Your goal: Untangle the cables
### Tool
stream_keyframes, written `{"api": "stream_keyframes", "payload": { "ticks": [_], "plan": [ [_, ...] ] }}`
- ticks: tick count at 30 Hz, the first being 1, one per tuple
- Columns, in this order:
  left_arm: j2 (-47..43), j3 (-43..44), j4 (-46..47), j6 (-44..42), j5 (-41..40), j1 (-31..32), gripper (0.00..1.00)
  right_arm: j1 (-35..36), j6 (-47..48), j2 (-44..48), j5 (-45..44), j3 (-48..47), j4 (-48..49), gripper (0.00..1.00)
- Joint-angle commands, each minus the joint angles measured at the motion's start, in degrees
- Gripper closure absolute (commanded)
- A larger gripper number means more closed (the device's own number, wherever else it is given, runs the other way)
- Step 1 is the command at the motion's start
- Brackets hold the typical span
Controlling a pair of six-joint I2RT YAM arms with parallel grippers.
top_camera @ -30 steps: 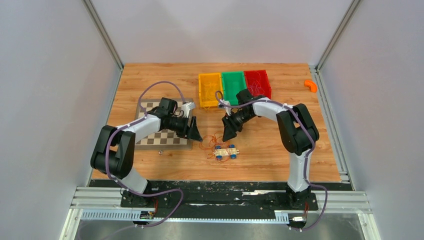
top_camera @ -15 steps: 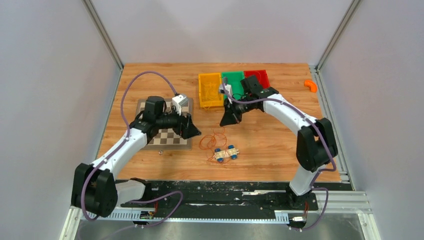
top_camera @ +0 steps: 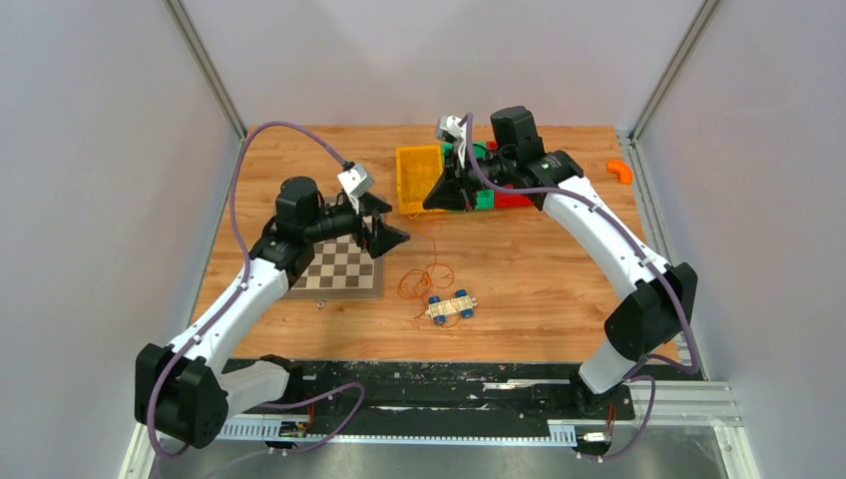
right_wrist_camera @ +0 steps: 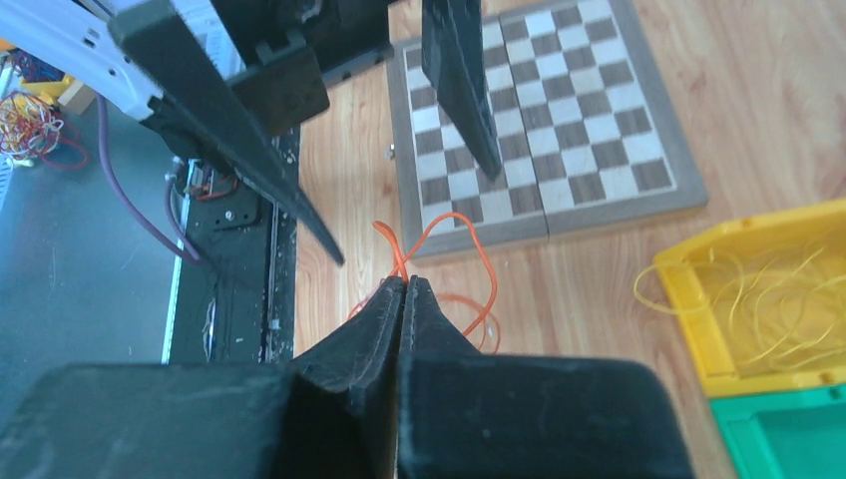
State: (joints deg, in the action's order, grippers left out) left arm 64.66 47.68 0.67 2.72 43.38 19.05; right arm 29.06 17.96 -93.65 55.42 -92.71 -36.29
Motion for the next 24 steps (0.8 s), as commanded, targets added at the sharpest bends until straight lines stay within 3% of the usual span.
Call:
{"api": "stream_keyframes", "payload": {
  "ticks": [1,8,10,13,15,17,24],
  "plan": [
    [0.26,4.06,6.12,2.15,3.68,2.73,0.02,1.09,-3.18,2.47,-0.14,-4.75,5.13,1.0],
    [3.63,4.92,8.65,8.54,5.6,4.65,0.1,2.31,-9.05,3.37,-3.74,-8.07,11.78,1.0],
    [4.56,3.14,7.87,8.11,5.13,4.75,0.21,2.26,-10.77,3.51,-5.89,-10.05,13.93,1.0],
    [5.34,-1.55,6.26,4.4,4.37,4.73,0.58,2.16,-11.35,3.85,-9.95,-13.83,15.7,1.0],
    [5.64,-4.78,5.88,3.27,3.66,4.3,0.77,2.01,-11.36,4.56,-13.66,-14.93,17.09,1.0],
    [5.81,-7.78,6.56,3.54,3.31,3.6,0.87,1.68,-11.57,5.26,-17.48,-15.34,18.95,1.0],
    [6.67,-13.06,7.18,3.9,0.28,2.58,1.0,-1.06,-12.06,5.97,-25.63,-18.33,23.81,1.0]
  ]
}}
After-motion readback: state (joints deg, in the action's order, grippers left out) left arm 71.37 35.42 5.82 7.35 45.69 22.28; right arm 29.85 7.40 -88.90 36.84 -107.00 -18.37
